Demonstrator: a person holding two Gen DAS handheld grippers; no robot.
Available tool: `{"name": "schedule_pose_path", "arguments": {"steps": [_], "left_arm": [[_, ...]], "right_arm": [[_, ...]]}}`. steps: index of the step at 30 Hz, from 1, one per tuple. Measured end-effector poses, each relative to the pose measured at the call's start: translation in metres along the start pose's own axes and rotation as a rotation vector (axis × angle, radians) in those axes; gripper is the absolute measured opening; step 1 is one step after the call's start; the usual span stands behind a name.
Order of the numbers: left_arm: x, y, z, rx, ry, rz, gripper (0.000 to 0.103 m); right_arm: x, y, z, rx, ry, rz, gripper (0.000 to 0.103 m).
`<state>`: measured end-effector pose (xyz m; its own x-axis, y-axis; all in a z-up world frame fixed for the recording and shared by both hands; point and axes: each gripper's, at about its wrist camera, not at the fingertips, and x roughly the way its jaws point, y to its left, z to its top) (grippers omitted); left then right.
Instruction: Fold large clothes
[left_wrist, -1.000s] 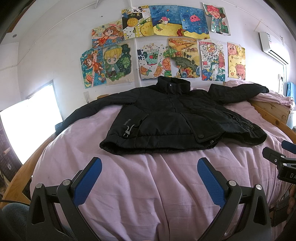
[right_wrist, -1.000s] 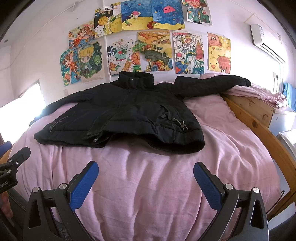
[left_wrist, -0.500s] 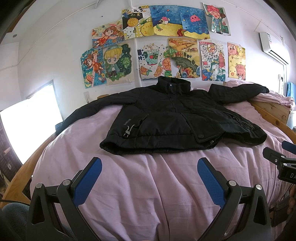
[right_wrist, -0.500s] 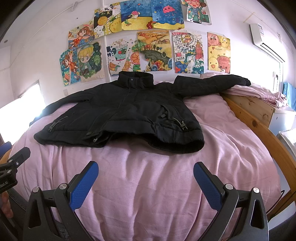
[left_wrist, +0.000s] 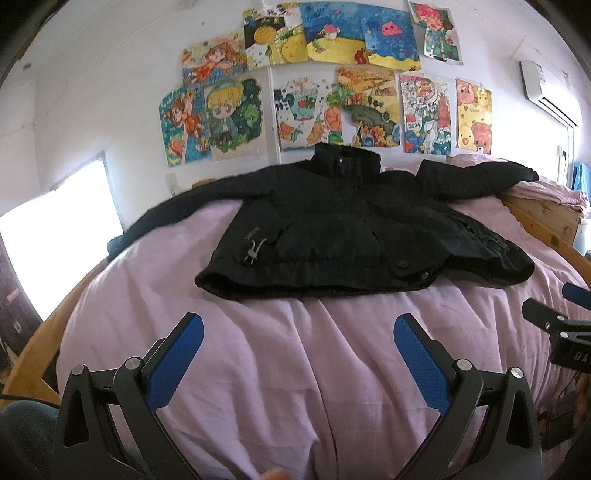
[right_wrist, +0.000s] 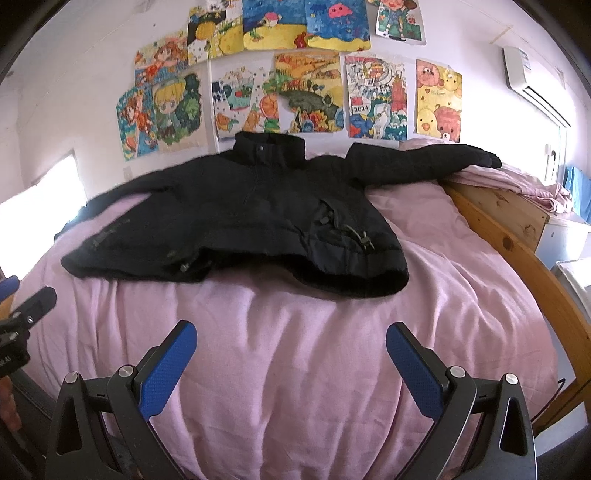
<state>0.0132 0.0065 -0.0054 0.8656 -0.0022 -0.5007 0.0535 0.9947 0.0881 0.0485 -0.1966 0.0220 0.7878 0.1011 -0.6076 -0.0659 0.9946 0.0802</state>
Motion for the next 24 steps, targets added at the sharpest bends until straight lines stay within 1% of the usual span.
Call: {"name": "schedule_pose_path", "arguments": {"steps": [1, 3, 5, 6, 7, 10, 13, 15, 16, 17, 20, 23, 24], "left_arm": [[0.003, 0.002, 0.001, -0.012, 0.013, -0.004, 0.101], [0.009, 0.009, 0.001, -0.051, 0.048, -0.006, 0.101], [0.004, 0.01, 0.005, -0.073, 0.074, -0.022, 0.101], [0.003, 0.011, 0.01, -0.079, 0.084, -0.038, 0.101], [0.0, 0.011, 0.015, -0.083, 0.087, -0.047, 0.101], [-0.011, 0.015, 0.036, -0.089, 0.091, -0.073, 0.101], [-0.012, 0.017, 0.065, -0.067, 0.149, -0.117, 0.101], [-0.008, 0.02, 0.091, -0.051, 0.198, -0.126, 0.101], [-0.006, 0.021, 0.101, -0.049, 0.211, -0.127, 0.101], [-0.003, 0.022, 0.113, -0.049, 0.223, -0.125, 0.101], [0.008, 0.022, 0.147, -0.035, 0.245, -0.098, 0.101], [0.026, 0.012, 0.172, 0.012, 0.247, -0.069, 0.101], [0.033, 0.007, 0.18, 0.031, 0.247, -0.066, 0.101]], "right_arm": [[0.006, 0.002, -0.003, -0.01, 0.012, -0.02, 0.103], [0.005, 0.003, -0.001, -0.016, 0.017, -0.042, 0.103], [-0.001, 0.003, -0.001, -0.018, 0.01, -0.072, 0.103], [-0.006, 0.004, 0.0, -0.02, -0.002, -0.089, 0.103], [-0.012, -0.004, 0.002, -0.019, -0.012, -0.1, 0.103], [-0.028, -0.004, 0.011, -0.025, -0.038, -0.117, 0.103], [-0.042, -0.006, 0.025, -0.035, -0.042, -0.103, 0.103], [-0.049, -0.011, 0.048, -0.038, -0.014, -0.067, 0.103], [-0.049, -0.014, 0.061, -0.045, 0.007, -0.044, 0.103], [-0.046, -0.016, 0.079, -0.055, 0.052, -0.013, 0.103], [-0.026, -0.033, 0.125, -0.031, 0.14, 0.03, 0.103], [0.002, -0.057, 0.161, 0.027, 0.166, 0.05, 0.103], [0.012, -0.066, 0.168, 0.038, 0.162, 0.055, 0.103]]}}
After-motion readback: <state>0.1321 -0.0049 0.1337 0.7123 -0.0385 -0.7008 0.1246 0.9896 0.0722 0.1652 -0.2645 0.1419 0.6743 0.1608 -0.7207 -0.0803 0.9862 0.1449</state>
